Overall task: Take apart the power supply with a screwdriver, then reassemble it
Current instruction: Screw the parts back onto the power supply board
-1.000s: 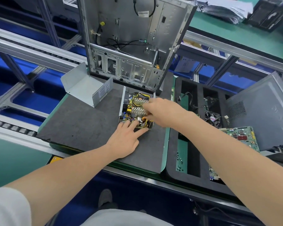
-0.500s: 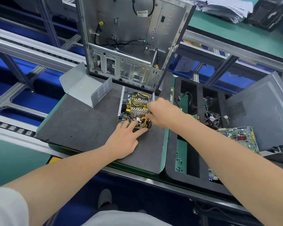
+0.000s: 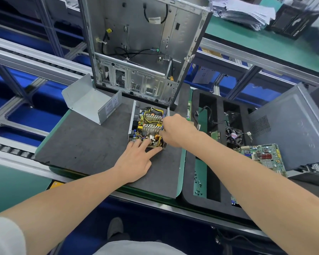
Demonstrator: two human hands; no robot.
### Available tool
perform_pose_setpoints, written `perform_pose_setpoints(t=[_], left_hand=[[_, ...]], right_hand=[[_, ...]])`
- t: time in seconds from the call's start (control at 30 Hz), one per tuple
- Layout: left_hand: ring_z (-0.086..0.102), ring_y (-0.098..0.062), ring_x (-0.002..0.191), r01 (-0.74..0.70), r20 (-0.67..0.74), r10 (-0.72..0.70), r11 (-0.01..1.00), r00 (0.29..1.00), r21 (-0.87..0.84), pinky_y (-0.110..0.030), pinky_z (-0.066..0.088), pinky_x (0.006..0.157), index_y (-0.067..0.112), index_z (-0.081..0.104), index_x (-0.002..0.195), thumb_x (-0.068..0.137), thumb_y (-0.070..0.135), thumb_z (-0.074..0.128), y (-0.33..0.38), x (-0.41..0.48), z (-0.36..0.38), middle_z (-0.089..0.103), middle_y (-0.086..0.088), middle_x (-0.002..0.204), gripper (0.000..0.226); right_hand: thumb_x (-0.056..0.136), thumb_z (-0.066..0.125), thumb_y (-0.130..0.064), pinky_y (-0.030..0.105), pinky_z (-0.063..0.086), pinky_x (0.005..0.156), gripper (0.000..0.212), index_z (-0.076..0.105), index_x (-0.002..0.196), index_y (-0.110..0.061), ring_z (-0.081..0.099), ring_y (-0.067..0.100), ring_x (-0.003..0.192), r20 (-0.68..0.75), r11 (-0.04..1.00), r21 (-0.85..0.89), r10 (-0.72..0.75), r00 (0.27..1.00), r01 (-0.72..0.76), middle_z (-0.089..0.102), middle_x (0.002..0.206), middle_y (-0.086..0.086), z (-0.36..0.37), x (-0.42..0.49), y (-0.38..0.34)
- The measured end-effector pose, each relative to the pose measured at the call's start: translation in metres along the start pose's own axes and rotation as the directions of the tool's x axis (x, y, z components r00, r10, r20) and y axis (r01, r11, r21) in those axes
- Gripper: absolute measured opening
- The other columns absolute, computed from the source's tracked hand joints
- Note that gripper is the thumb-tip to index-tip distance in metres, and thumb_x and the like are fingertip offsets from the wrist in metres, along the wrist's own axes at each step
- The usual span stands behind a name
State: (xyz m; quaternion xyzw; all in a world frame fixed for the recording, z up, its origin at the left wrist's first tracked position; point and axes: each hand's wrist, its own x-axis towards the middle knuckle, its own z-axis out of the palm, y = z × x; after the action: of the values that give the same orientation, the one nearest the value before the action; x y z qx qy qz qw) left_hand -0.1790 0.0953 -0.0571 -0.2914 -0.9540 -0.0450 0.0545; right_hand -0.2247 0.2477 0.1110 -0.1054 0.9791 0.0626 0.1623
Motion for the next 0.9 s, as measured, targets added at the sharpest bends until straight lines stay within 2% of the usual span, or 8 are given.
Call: perform_pose_setpoints(t=[0.1, 0.23, 0.37, 0.47, 0.53, 0.67, 0.8, 0.9], left_hand=[[0.045, -0.029, 0.101, -0.004, 0.009, 0.003, 1.0, 1.0, 0.011, -0.046, 0.041, 0.085, 0.034, 0.046, 0.149, 0.089, 0.034, 0.035, 0.0, -0.001, -0.001, 0.048, -0.009, 0.132, 0.061], [0.045, -0.03, 0.101, -0.007, 0.008, 0.007, 1.0, 1.0, 0.003, -0.046, 0.041, 0.085, 0.034, 0.045, 0.149, 0.089, 0.034, 0.037, 0.0, 0.0, 0.0, 0.048, -0.01, 0.132, 0.06], [0.046, -0.03, 0.103, -0.005, 0.015, 0.005, 1.0, 1.0, -0.004, -0.047, 0.042, 0.086, 0.034, 0.044, 0.149, 0.09, 0.033, 0.036, 0.0, 0.0, 0.0, 0.047, -0.01, 0.134, 0.06], [0.045, -0.03, 0.103, -0.001, 0.014, 0.001, 1.0, 1.0, -0.002, -0.047, 0.042, 0.086, 0.034, 0.045, 0.149, 0.09, 0.033, 0.035, 0.0, 0.0, 0.0, 0.047, -0.01, 0.133, 0.06], [0.045, -0.03, 0.103, 0.0, 0.015, 0.0, 1.0, 1.0, -0.001, -0.046, 0.042, 0.087, 0.034, 0.045, 0.149, 0.09, 0.033, 0.035, 0.0, 0.0, -0.001, 0.047, -0.009, 0.133, 0.06], [0.045, -0.03, 0.104, -0.002, 0.016, 0.002, 1.0, 1.0, 0.002, -0.047, 0.043, 0.087, 0.034, 0.044, 0.15, 0.09, 0.034, 0.036, 0.0, -0.001, -0.001, 0.046, -0.01, 0.134, 0.06], [0.045, -0.03, 0.102, -0.002, 0.018, 0.002, 1.0, 1.0, 0.002, -0.047, 0.042, 0.086, 0.035, 0.044, 0.15, 0.09, 0.034, 0.039, 0.0, 0.0, 0.0, 0.047, -0.01, 0.134, 0.06], [0.046, -0.03, 0.104, -0.002, 0.011, 0.002, 1.0, 1.0, -0.001, -0.048, 0.043, 0.088, 0.035, 0.043, 0.15, 0.09, 0.035, 0.039, 0.0, -0.001, 0.001, 0.047, -0.009, 0.135, 0.06]], right_hand=[[0.106, 0.058, -0.031, 0.036, 0.044, 0.057, 0.027, 0.039, 0.112, -0.012, 0.055, 0.025, 0.077, 0.096, 0.996, 0.056, -0.08, 0.992, 0.075, 0.047, 0.095, 0.007, -0.011, -0.003, 0.004], [0.1, 0.059, -0.009, 0.049, 0.056, 0.088, 0.016, 0.056, 0.115, -0.012, 0.061, 0.032, 0.104, 0.092, 0.95, -0.111, -0.282, 0.955, 0.291, 0.053, 0.118, 0.01, -0.014, -0.012, 0.011], [0.096, 0.063, -0.008, 0.04, 0.054, 0.067, 0.003, 0.06, 0.097, -0.01, 0.061, 0.035, 0.09, -0.022, 0.966, -0.139, -0.223, 0.975, 0.218, 0.052, 0.09, 0.008, -0.01, -0.01, 0.007], [0.095, 0.063, -0.011, 0.028, 0.03, 0.047, 0.032, 0.039, 0.073, -0.012, 0.051, 0.031, 0.071, -0.083, 0.975, -0.149, -0.181, 0.98, 0.168, 0.033, 0.074, 0.003, -0.003, -0.006, 0.003], [0.095, 0.063, -0.012, 0.028, 0.021, 0.045, 0.036, 0.035, 0.073, -0.013, 0.039, 0.026, 0.063, -0.106, 0.981, -0.131, -0.155, 0.982, 0.14, 0.03, 0.073, 0.003, 0.001, -0.005, -0.001], [0.102, 0.057, -0.017, 0.033, 0.036, 0.05, 0.016, 0.043, 0.095, -0.014, 0.049, 0.031, 0.075, -0.043, 0.989, -0.079, -0.126, 0.991, 0.123, 0.036, 0.079, 0.002, 0.001, -0.001, 0.003], [0.098, 0.061, -0.011, 0.046, 0.056, 0.084, 0.018, 0.048, 0.103, -0.022, 0.057, 0.027, 0.101, 0.12, 0.954, -0.033, -0.292, 0.949, 0.297, 0.045, 0.106, 0.001, -0.009, -0.004, 0.015], [0.097, 0.063, -0.011, 0.047, 0.058, 0.084, 0.016, 0.053, 0.099, -0.024, 0.061, 0.029, 0.103, 0.05, 0.96, -0.036, -0.276, 0.96, 0.278, 0.048, 0.102, 0.001, -0.007, -0.005, 0.016]])
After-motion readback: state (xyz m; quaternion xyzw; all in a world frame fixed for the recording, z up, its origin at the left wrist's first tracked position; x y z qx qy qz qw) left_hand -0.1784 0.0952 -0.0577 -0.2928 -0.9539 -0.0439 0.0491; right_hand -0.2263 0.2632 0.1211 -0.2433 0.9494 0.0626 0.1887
